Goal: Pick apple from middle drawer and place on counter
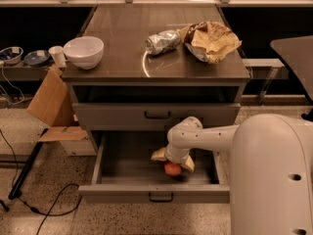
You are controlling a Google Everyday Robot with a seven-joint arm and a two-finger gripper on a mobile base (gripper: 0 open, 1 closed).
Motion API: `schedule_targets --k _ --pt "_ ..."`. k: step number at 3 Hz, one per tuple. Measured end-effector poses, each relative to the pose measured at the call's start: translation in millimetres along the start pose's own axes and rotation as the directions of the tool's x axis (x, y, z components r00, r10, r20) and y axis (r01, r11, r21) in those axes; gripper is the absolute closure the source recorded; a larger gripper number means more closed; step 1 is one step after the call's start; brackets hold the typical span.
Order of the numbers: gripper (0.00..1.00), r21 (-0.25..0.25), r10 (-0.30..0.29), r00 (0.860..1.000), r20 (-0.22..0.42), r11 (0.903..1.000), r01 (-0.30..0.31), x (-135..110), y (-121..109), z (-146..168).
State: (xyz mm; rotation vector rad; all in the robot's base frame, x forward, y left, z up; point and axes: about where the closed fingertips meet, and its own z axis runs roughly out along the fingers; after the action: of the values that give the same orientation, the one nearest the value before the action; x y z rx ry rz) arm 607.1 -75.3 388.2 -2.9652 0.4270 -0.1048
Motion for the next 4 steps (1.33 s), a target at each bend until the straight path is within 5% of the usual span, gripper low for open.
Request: schedule_targets --k 2,4 --pt "0.02 0.036 0.037 0.999 -0.013 0.9987 -0.037 -9.8 -0.5 17.0" --pt "0.47 0.059 0.052 0.998 -0.034 0.997 -0.05 -16.1 9.2 16.2"
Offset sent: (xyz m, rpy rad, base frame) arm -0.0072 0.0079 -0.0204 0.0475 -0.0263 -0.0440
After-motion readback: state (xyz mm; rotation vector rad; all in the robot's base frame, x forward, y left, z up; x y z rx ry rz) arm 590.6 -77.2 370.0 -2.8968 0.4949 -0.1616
